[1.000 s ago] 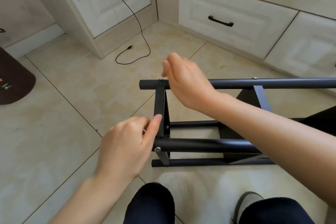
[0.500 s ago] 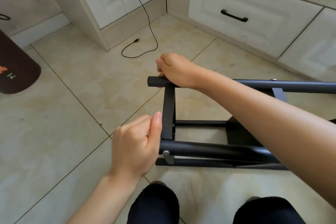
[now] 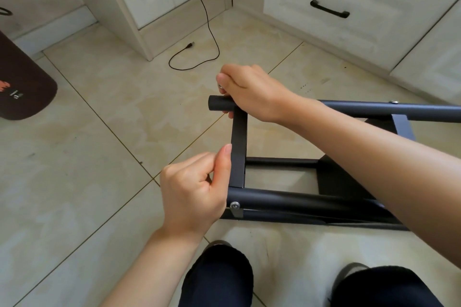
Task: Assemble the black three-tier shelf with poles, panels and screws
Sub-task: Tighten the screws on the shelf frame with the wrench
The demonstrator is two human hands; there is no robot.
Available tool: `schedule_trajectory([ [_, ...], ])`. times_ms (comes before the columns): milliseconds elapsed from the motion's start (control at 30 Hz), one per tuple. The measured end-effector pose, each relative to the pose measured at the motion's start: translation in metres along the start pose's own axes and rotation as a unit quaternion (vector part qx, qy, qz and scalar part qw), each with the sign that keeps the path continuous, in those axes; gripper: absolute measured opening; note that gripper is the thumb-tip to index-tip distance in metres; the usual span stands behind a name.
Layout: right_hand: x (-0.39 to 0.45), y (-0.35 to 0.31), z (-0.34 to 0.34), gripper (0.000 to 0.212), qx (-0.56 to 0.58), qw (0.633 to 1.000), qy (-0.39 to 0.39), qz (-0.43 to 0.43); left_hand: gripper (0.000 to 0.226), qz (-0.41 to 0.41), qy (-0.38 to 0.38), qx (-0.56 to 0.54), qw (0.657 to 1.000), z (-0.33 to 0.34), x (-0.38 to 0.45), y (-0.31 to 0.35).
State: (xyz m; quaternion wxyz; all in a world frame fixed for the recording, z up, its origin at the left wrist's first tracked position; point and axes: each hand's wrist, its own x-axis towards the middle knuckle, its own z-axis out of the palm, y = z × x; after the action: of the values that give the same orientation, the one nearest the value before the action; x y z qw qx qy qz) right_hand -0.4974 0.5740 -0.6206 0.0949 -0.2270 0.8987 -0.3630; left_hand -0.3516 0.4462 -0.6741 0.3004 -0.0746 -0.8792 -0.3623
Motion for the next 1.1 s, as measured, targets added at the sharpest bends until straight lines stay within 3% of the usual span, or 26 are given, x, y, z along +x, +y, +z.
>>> schedule_trajectory([
  [200, -0.006, -0.002, -0.004, 0.032, -0.009, 1.000, 0.003, -0.003, 0.036, 0.092, -0.005, -0.021, 0.995, -0.001, 0.006, -0.001],
  [300, -0.005, -0.005, 0.001, 0.033, -0.006, 1.000, -0.007, -0.011, 0.039, 0.135, -0.051, -0.029, 0.989, -0.005, 0.005, -0.004],
  [533, -0.004, -0.005, 0.006, 0.031, -0.005, 1.000, -0.011, -0.008, 0.033, 0.148, -0.062, -0.036, 0.986, -0.006, -0.002, 0.000],
  [833, -0.008, -0.006, 0.008, 0.030, 0.048, 0.999, -0.009, -0.002, 0.064, 0.122, -0.224, -0.102, 0.961, -0.025, -0.006, -0.009],
  [1100, -0.013, -0.005, 0.000, 0.025, 0.050, 0.998, 0.008, -0.042, 0.060, 0.100, -0.251, -0.144, 0.952, -0.027, -0.007, -0.016],
])
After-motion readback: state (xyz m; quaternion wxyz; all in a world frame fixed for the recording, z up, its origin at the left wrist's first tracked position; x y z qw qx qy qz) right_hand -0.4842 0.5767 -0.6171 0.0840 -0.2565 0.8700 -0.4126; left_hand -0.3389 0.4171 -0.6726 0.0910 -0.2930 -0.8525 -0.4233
